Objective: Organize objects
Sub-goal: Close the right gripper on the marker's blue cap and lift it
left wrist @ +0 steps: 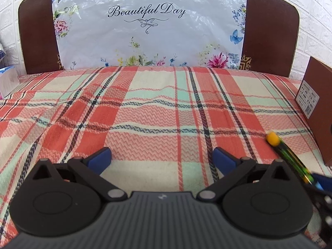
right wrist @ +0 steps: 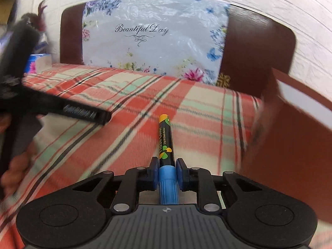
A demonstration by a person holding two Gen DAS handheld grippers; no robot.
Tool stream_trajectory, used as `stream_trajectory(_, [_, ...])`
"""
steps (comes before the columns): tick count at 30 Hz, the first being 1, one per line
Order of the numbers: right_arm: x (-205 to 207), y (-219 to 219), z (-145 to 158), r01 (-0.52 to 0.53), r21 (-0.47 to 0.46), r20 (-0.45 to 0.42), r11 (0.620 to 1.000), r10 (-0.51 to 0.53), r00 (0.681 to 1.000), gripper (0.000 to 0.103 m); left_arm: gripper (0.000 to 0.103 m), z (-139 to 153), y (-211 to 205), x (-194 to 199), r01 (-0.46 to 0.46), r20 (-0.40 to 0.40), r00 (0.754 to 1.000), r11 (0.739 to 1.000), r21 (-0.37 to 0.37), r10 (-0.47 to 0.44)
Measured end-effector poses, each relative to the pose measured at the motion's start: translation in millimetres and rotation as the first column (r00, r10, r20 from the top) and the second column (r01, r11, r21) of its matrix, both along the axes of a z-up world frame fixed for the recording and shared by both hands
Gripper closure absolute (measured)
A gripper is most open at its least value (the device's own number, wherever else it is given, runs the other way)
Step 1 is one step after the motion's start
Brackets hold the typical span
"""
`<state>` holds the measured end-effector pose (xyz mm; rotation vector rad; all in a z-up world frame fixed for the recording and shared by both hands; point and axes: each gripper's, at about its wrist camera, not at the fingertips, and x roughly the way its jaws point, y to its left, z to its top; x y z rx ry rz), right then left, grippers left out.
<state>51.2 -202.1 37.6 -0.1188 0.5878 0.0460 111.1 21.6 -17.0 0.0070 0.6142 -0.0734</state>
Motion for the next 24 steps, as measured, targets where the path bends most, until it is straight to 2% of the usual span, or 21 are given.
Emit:
stream_trajectory(8, [-67,-12,-2,0.048,0.066,-0.003,0.997,-0.048,0.999,0.083,0.000,0,-5,-3,-0.008,-0.007,1.000,0.999,0.040,0.009])
stream_trajectory(14, [-79,-22,-2,0.071,0.101,-0.003,0.992,-0.071,0.997,0.082,0.000,1,-10,-10,-0.028,-0.013,0.999,0.996,0.081,0.029])
stream_trajectory(17, [-85,-27,-2,0.080,0.125,0.000,0.989,-0.081,0.997,0.077,0.000,3,-13,-13,-0.047,-0.028,0.998,0.994,0.099,0.049])
stream_trajectory(20, [-94,-31,-4,0.081,0.138,0.011,0.987,-0.083,0.996,0.075,0.000,8,-11,-15,-0.072,-0.091,0.993,0.997,0.039,0.075])
stream_trajectory(24, [-96,-32,-4,0.075,0.138,0.022,0.988,-0.078,0.997,0.073,0.000,14,-30,-28,-0.002,-0.151,0.989,1.000,0.004,0.003])
